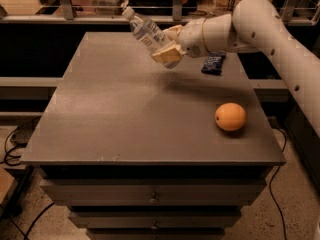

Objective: Place blue plastic bottle upright

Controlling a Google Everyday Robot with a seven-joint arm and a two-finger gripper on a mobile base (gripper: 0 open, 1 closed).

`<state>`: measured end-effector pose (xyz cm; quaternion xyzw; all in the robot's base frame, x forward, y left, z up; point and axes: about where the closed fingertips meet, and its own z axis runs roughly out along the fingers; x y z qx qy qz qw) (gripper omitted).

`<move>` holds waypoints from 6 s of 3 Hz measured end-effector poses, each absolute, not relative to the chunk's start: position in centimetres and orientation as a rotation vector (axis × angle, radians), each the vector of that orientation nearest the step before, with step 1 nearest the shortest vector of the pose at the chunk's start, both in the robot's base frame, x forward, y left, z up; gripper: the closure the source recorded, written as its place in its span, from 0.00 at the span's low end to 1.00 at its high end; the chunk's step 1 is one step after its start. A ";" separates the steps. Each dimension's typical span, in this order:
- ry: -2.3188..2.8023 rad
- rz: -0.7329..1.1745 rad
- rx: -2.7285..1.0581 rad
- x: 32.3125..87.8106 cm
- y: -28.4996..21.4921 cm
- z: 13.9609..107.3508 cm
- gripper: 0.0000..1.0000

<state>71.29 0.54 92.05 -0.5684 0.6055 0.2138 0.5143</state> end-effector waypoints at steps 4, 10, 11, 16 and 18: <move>1.361 0.647 -1.106 71.8 -2.4 92.0 1.00; 1.359 0.706 -0.893 71.3 -6.1 90.0 1.00; 1.376 0.713 -0.879 71.3 -6.2 89.2 1.00; 1.404 0.721 -0.849 71.1 -6.7 88.1 1.00; 1.404 0.721 -0.848 71.1 -6.7 88.2 1.00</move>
Offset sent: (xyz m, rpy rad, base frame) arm 0.0009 -0.0110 -0.0007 0.0498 -0.0014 -0.0200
